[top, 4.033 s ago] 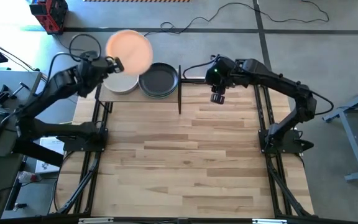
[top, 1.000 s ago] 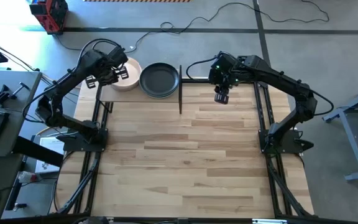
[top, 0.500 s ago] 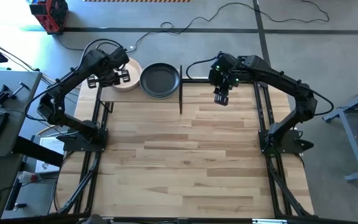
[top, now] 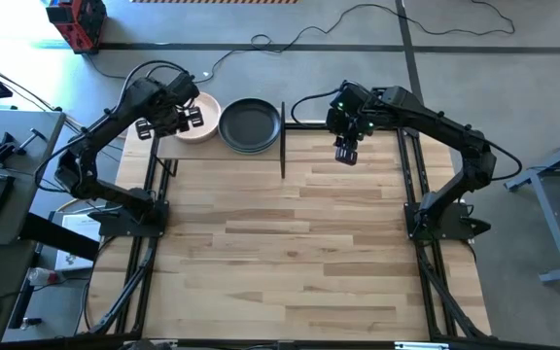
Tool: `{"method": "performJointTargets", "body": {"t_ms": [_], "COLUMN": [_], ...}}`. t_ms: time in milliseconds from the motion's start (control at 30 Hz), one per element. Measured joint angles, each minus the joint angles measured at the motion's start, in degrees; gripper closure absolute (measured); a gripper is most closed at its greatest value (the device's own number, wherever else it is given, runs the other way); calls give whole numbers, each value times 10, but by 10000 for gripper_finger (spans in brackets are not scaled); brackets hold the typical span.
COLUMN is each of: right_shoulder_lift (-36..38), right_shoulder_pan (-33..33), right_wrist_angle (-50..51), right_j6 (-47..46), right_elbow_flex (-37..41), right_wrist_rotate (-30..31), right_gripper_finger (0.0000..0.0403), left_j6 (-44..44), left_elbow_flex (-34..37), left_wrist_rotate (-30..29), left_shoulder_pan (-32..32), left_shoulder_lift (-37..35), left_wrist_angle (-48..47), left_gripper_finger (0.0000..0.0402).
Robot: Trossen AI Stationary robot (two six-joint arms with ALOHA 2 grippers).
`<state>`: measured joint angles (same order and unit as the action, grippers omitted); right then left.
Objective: Place and stack plates onto a shelf
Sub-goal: Stack the light orange plate on top of the gray plate on the shelf, then return to Home Position
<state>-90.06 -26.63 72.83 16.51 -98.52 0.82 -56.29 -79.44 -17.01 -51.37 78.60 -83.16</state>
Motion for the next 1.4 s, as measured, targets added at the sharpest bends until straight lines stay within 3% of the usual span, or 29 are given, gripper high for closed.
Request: {"method": "performJointTargets", "body": {"t_ms": [333,633,867,1100,1400], "right_shoulder_lift": [0,0,0,8,9], "right_shoulder_pan": [0,0,8,52,137], "right_wrist_angle": [0,2,1,-146,-373], "right_j6": [3,-33,-121,-183,-259], "right_elbow_flex": [0,0,0,135,254], "right_wrist_rotate": [-1,-68,-68,-77,-132], "right_gripper_finger": [277,277,277,277,277], "left_j6": [41,102,163,208,227], "left_elbow_flex": [0,0,-1,38,210], "left_wrist_rotate": [8,-38,-110,-142,-104], "left_shoulder_pan": [46,184,302,395,453], "left_shoulder_lift": [-55,-113,-139,-179,-308], "left_wrist_angle": [31,58,69,83,202], "left_gripper_finger": [286,286,286,286,287]}}
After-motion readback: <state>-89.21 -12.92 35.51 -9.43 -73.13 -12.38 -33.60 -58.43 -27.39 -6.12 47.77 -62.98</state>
